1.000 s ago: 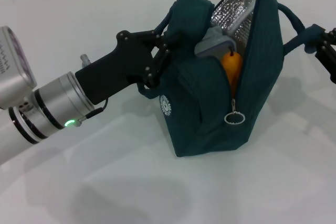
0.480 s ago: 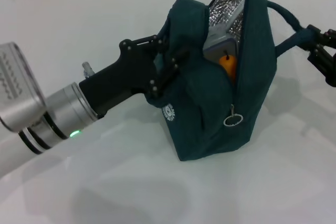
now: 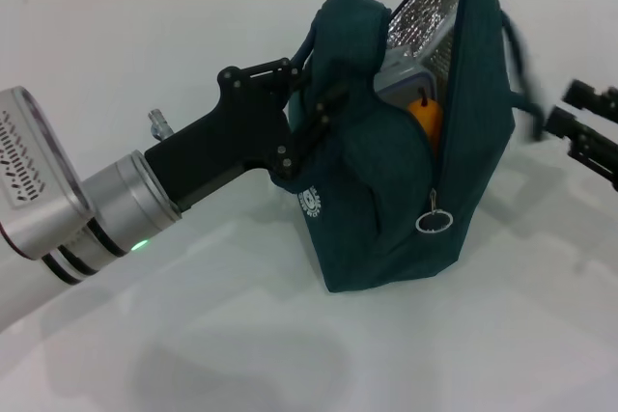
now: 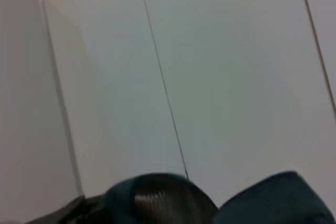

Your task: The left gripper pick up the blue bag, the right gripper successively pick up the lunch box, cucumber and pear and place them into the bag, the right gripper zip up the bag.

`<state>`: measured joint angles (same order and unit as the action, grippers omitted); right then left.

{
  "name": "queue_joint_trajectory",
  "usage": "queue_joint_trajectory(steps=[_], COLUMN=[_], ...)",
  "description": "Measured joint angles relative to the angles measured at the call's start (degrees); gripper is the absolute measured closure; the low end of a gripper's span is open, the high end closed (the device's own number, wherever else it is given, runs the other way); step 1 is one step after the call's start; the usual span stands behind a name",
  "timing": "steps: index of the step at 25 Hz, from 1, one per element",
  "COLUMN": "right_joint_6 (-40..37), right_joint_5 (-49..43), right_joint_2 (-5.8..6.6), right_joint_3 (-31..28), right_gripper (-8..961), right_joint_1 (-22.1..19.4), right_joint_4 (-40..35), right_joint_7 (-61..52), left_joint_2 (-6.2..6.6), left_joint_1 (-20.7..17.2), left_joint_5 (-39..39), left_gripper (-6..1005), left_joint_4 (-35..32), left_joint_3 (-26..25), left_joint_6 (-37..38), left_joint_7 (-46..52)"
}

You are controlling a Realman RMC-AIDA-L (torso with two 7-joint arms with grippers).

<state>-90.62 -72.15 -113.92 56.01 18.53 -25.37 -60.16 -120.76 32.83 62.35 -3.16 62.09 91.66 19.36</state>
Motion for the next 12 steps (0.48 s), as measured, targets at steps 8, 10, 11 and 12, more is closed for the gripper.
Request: queue_joint_trajectory(steps=[8, 10, 11, 12], right_joint_6=[-10.0, -11.0, -10.4, -9.5], right_joint_5=[-3.8, -8.0, -10.0, -11.3], right_joint_2=[-0.54, -0.69, -0.87, -1.04], right_joint_3=[-2.0, -0.6, 0.3, 1.2], right_gripper=[471, 473, 474, 475], right_joint_1=[-3.8, -2.9, -2.0, -1.0], right_joint_4=[0.4, 0.2, 0.3, 0.5], right_joint_7=[-0.2, -0.2, -0.2, -0.3], left_joint_2=[0.0, 0.0, 0.0, 0.01], left_joint_1=[-0.3, -0.2, -0.1, 0.2], left_joint_5=[0.0, 0.2, 0.3, 0.3], left_gripper=[728, 726, 725, 724], left_joint_4=[0.4, 0.4, 0.5, 0.6], left_joint_3=[0.0, 0.1, 0.1, 0.1], left_joint_6=[0.4, 0.4, 0.3, 0.1], left_joint_7=[-2.1, -2.2, -2.2, -2.3])
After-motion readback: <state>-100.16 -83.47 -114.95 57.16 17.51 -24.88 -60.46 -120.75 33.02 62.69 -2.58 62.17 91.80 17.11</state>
